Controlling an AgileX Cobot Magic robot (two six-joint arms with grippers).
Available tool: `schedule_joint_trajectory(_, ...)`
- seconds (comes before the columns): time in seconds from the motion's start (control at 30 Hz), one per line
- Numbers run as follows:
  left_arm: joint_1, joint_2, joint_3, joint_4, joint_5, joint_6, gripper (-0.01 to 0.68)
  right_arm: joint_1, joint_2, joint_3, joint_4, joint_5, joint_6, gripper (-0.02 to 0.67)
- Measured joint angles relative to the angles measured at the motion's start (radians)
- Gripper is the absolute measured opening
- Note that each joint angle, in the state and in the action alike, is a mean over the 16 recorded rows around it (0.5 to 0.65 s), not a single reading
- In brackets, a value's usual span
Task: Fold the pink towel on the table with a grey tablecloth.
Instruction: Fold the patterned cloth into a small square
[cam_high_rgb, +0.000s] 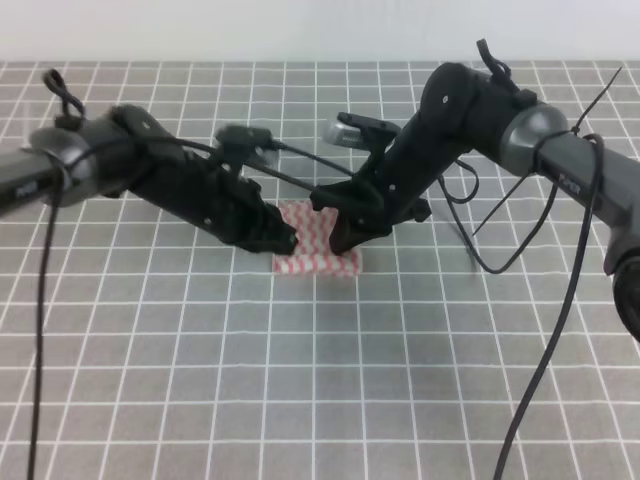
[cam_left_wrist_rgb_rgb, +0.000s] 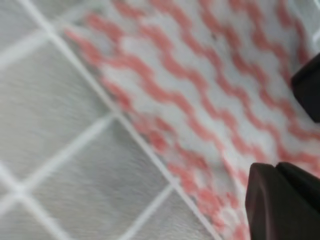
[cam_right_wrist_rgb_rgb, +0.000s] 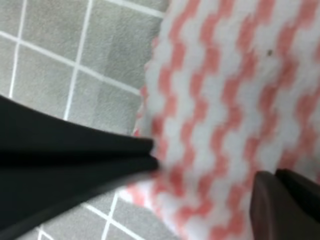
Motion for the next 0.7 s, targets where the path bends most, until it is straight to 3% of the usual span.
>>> schedule_joint_trajectory(0.43,0.02,-0.149,0.032,-0.011,-0.062,0.02,-0.003,-0.008,-0.057,-0.005,-0.032,-0.015,-0.003,-0.015)
schedule_joint_trajectory(0.7,0.02,-0.353,0.222,-0.104,-0.237,0.108,-0.003,-0.008,-0.18,-0.005,-0.116,-0.02,-0.006,-0.015)
